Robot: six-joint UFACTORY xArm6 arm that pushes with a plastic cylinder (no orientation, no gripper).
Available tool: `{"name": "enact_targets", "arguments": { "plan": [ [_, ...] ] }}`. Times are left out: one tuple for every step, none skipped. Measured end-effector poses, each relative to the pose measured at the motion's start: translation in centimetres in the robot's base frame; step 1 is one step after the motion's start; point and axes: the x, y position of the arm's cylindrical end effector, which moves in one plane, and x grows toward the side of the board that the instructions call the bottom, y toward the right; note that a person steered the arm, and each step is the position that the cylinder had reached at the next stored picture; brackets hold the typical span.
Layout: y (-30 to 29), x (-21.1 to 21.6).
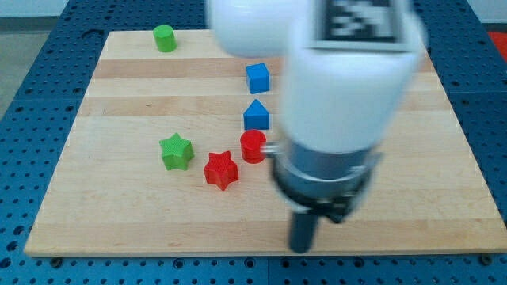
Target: Move the green star towards the green circle
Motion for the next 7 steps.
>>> {"name": "enact_targets", "arguments": {
  "plan": [
    [-6.5,-1.8],
    [-9.7,-5.6],
    [-12.8,-8.9],
    [-14.5,-11.2],
    [-14.7,-14.5],
    [-14.7,-18.3],
    [-14.7,-21.0]
  ]
}}
